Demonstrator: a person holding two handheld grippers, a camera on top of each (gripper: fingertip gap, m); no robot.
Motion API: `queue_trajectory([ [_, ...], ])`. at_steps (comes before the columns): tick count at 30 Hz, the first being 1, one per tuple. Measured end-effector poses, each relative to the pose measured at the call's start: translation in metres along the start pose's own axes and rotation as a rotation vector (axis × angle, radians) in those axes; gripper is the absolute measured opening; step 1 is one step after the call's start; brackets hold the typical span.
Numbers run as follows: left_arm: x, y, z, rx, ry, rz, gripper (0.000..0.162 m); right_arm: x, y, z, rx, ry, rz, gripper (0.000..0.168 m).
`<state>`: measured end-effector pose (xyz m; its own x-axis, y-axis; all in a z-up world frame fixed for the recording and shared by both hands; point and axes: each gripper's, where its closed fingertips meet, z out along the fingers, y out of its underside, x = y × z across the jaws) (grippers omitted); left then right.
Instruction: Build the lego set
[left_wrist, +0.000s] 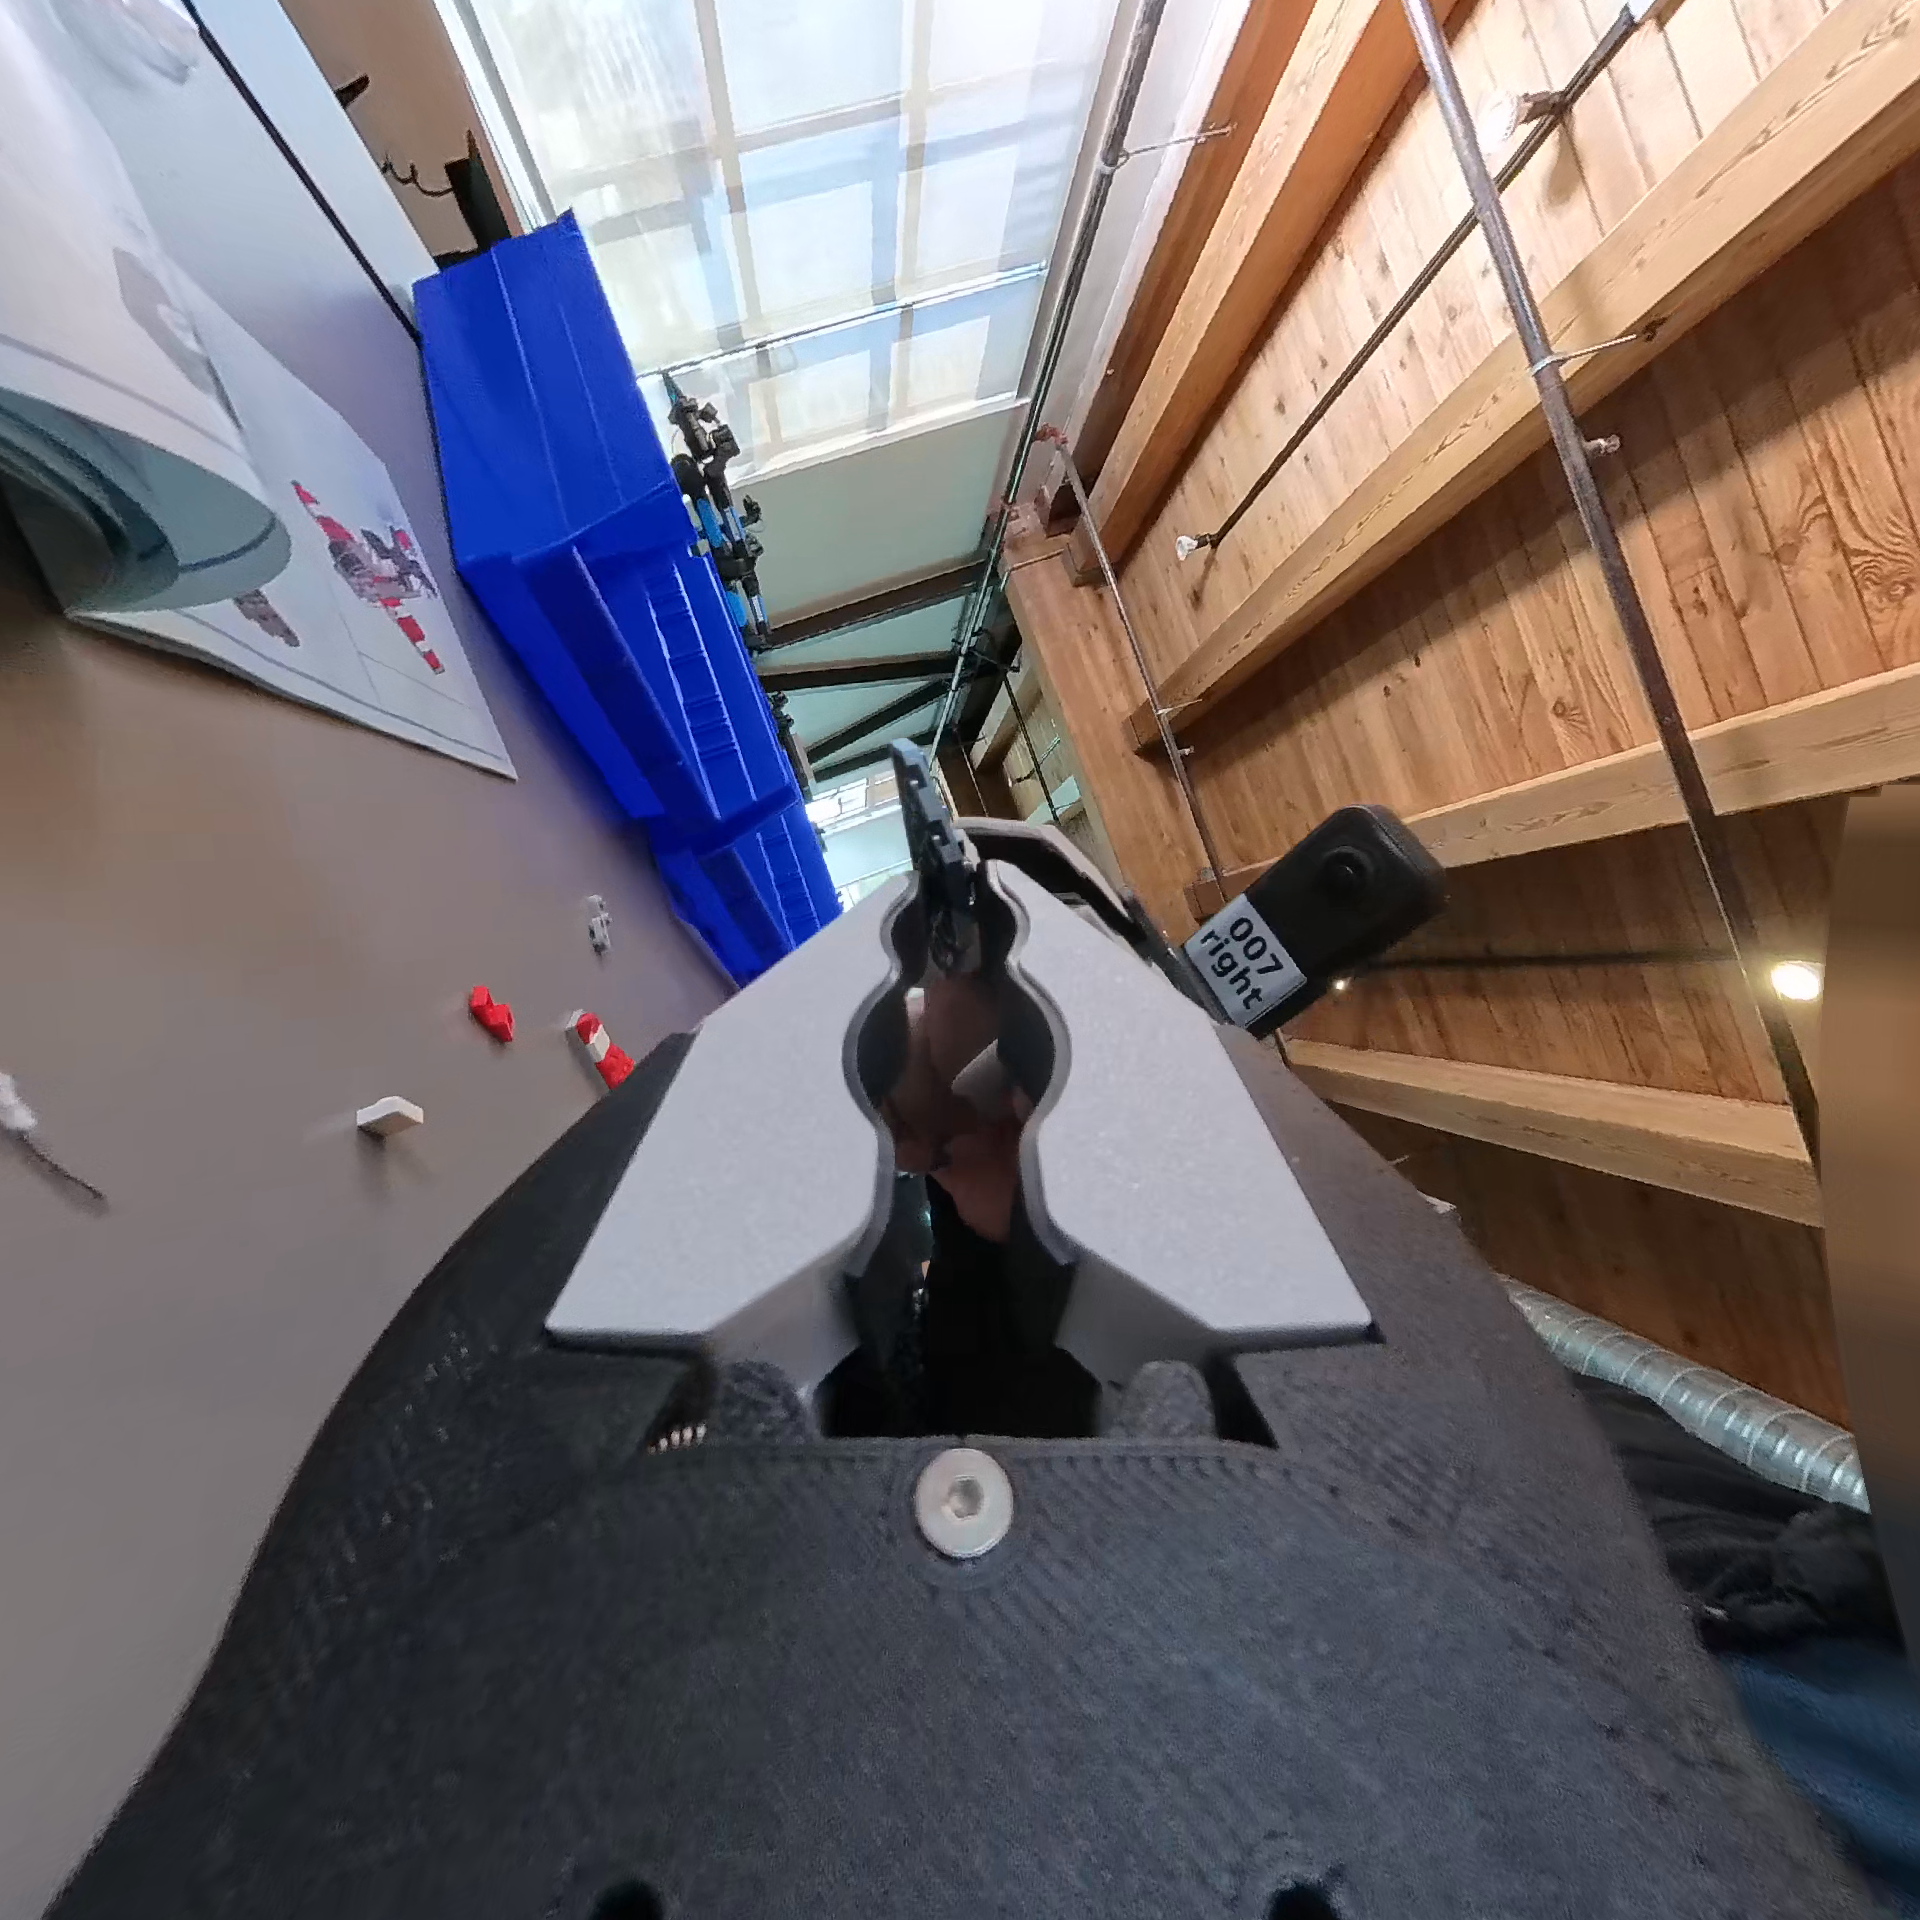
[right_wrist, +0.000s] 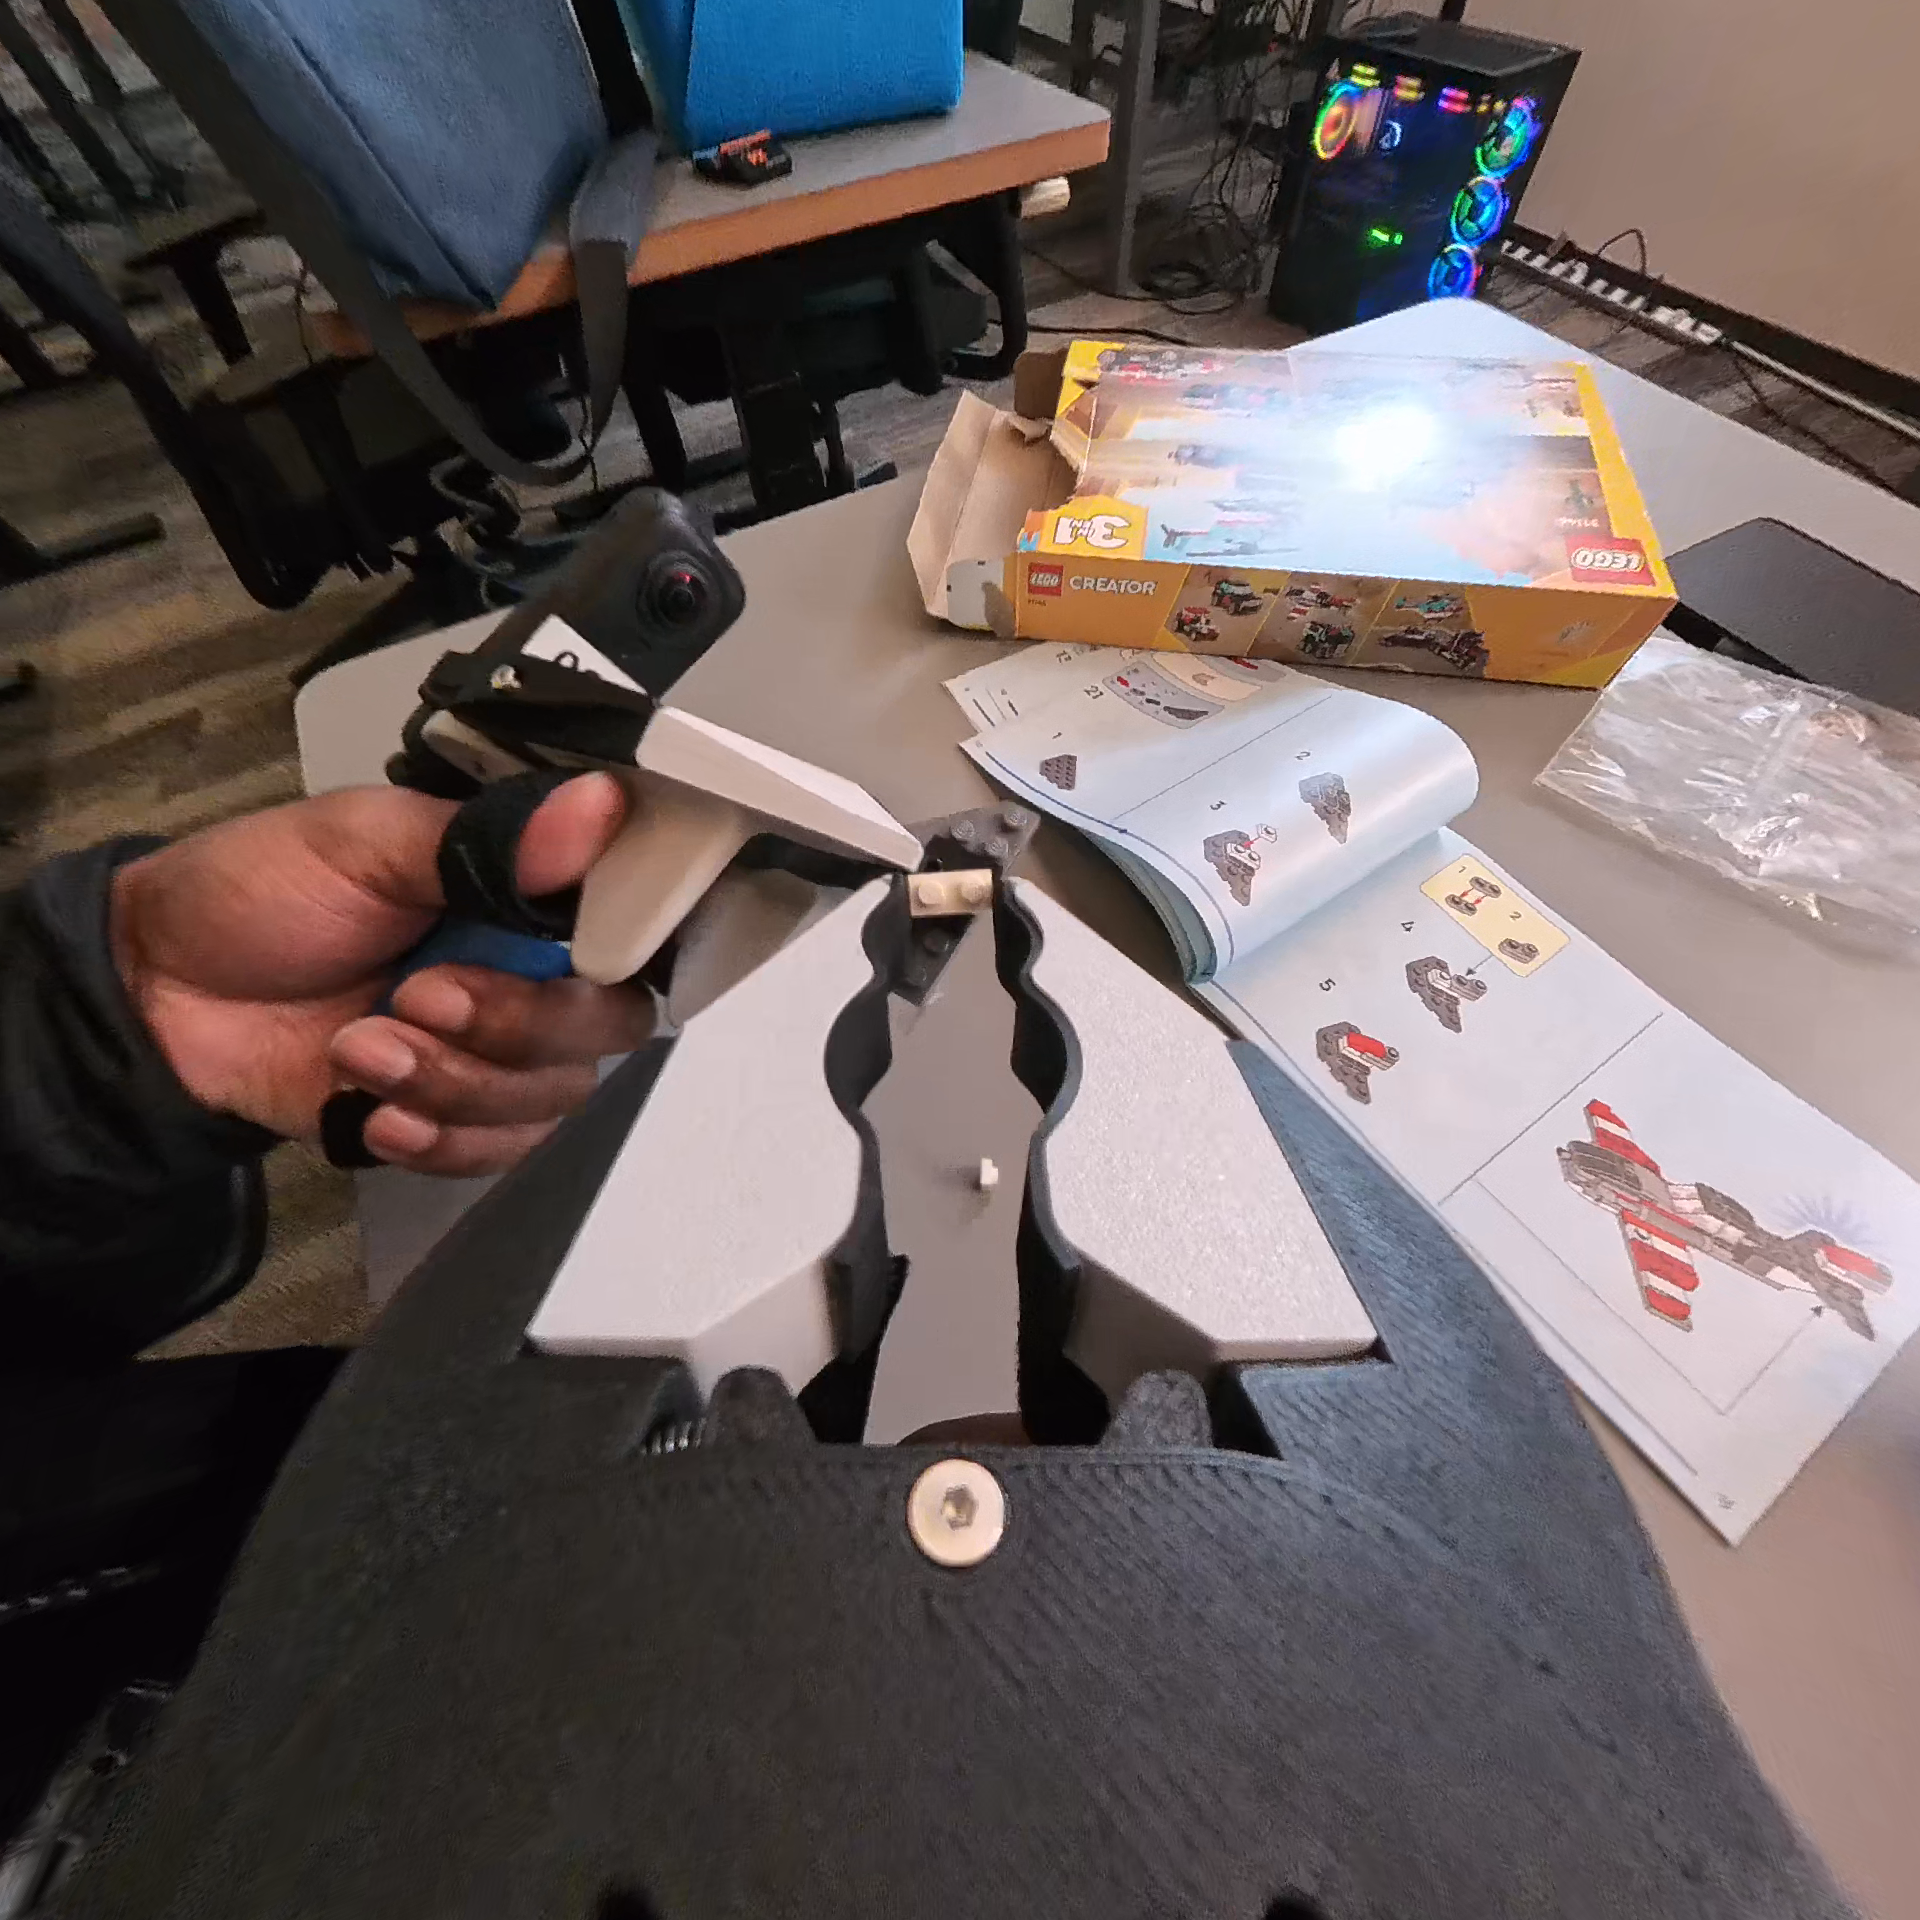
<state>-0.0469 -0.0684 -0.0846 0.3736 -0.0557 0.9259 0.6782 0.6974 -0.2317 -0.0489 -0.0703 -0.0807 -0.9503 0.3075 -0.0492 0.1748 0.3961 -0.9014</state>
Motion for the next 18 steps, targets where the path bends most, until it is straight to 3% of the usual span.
queue_trajectory([
  [12, 0.013, -0.001, 0.007, 0.002, 0.007, 0.112, 0.010, 0.004, -0.012, -0.008, 0.103, -0.043, 0.222, 0.016],
  [18, 0.022, -0.003, 0.009, 0.016, 0.040, 0.142, 0.012, 0.005, -0.017, -0.012, 0.131, -0.037, 0.242, 0.016],
])
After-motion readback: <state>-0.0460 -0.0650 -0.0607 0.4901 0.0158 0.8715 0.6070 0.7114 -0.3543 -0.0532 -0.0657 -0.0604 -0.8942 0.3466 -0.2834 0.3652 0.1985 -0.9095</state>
